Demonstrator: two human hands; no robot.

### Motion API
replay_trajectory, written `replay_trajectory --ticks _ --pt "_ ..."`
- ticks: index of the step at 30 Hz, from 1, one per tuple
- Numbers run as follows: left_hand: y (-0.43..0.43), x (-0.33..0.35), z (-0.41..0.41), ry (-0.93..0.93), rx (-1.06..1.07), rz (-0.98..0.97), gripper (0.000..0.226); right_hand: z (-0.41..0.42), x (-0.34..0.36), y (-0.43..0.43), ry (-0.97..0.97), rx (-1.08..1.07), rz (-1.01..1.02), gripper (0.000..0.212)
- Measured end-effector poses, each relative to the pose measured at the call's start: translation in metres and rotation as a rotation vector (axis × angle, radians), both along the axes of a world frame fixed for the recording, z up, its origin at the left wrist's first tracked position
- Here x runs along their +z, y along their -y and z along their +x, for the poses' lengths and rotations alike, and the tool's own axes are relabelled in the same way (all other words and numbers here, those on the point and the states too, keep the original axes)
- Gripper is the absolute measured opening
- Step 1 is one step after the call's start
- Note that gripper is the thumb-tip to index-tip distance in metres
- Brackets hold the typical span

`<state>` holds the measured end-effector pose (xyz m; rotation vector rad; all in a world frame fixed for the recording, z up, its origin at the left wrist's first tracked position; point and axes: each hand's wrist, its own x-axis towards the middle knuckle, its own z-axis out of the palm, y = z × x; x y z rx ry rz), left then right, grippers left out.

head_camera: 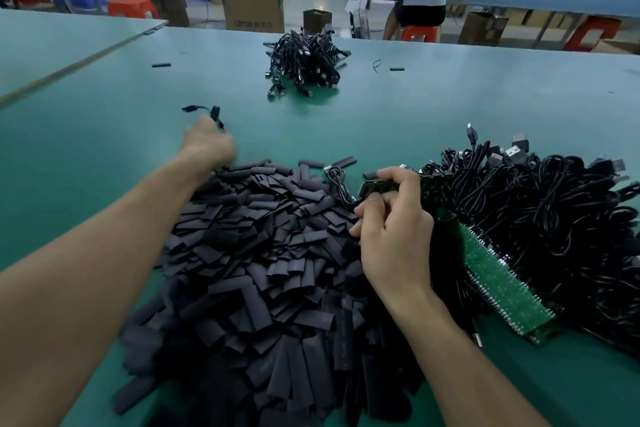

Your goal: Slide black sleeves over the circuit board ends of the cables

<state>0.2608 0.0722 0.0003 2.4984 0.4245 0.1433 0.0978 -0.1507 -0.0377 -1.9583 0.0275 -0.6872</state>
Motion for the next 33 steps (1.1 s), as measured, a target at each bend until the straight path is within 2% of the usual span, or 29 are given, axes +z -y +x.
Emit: replay_trajectory --ticks 4,8,9,11,12,14,16,18,22,26,29,33 --pt "-0.011 -0.012 0.010 -0.101 -0.051 0.096 0.024 -0.004 0.002 -0.002 0.057 -0.007 0.024 0.021" --pt "-0.008 -0.020 0.005 -0.099 -0.002 0.204 0.037 -0.003 0.001 -0.002 0.078 -0.004 0.031 0.021" --pt "-0.004 -0.018 -0.001 -0.064 0.019 0.211 0.039 -0.003 0.002 -0.002 0.080 -0.003 0.035 0.021" --pt "0.009 -0.013 -0.016 0.140 -0.005 0.223 0.040 -0.004 0.003 -0.002 0.095 0.002 0.046 0.019" --pt "0.018 -0.009 -0.026 0.275 -0.083 0.201 0.037 -0.004 0.003 -0.002 0.103 0.004 0.052 0.019" --pt "0.039 -0.002 -0.051 0.437 -0.410 0.017 0.028 -0.004 0.004 -0.001 0.115 0.004 0.051 0.018" --pt "0.062 0.006 -0.080 0.354 -0.780 -0.213 0.026 -0.003 0.005 -0.001 0.125 0.000 0.045 0.018" --pt "0.080 0.009 -0.100 0.278 -0.953 -0.343 0.028 -0.003 0.007 -0.001 0.140 -0.017 0.028 0.017" --pt "0.097 0.004 -0.118 0.315 -0.932 -0.524 0.029 -0.003 0.009 0.002 0.143 -0.033 0.002 0.016" --pt "0.097 -0.008 -0.119 0.320 -0.879 -0.661 0.018 -0.003 0.012 0.002 0.129 -0.038 -0.047 0.019" --pt "0.098 -0.011 -0.120 0.312 -0.860 -0.708 0.007 -0.004 0.017 0.004 0.058 -0.037 -0.056 0.022" --pt "0.100 -0.015 -0.120 0.309 -0.851 -0.706 0.003 -0.001 0.019 0.006 -0.034 -0.041 -0.040 0.013"
